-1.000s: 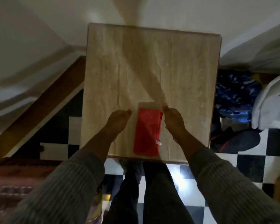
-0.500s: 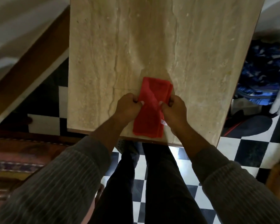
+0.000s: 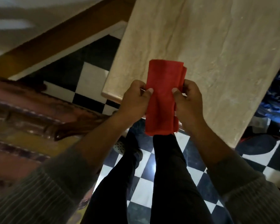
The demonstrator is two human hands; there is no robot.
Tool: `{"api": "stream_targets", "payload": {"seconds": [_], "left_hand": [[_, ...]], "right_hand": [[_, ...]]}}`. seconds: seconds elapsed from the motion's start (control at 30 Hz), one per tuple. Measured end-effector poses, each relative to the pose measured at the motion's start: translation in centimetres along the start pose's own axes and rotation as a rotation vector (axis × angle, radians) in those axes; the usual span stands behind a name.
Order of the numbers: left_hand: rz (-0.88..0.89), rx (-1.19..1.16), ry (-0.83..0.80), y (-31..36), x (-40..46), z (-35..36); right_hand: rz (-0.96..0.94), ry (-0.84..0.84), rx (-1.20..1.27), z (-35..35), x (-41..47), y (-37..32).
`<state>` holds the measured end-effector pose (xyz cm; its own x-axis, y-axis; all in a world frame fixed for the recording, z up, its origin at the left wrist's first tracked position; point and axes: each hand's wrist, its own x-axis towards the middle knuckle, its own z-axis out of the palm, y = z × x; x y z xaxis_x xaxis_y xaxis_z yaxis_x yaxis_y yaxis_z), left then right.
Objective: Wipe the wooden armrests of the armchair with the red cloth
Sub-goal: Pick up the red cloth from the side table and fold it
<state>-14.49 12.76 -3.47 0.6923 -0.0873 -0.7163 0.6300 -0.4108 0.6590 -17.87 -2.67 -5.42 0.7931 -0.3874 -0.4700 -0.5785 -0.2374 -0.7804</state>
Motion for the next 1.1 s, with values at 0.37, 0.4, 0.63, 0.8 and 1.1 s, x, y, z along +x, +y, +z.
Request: {"api": "stream_targets", "payload": {"seconds": [0.37, 0.4, 0.63, 0.8, 1.1], "left_hand": [[0.061, -0.371, 0.413, -7.4, -13.2, -15.9], [0.046, -0.415, 0.447, -8.4, -14.0, -16.6], [0.024, -0.682, 0.716, -15.0, -17.3, -19.1], [-0.034, -0.877, 0.799, -17.6, -16.2, -19.8], [-0.091, -0.824, 0.870, -20.0, -11.8, -19.2]], "right_hand": [[-0.317, -0.375, -0.055, 12.8, -11.8, -11.2], [-0.350, -0.414, -0.085, 13.9, -12.5, -11.8], [-0.486, -0.622, -0.279, 21.6, -16.4, -12.5], [-0.640, -0.684, -0.382, 26.0, -16.5, -12.6], [-0.856, -0.632, -0.456, 29.5, -13.5, -10.4]]}}
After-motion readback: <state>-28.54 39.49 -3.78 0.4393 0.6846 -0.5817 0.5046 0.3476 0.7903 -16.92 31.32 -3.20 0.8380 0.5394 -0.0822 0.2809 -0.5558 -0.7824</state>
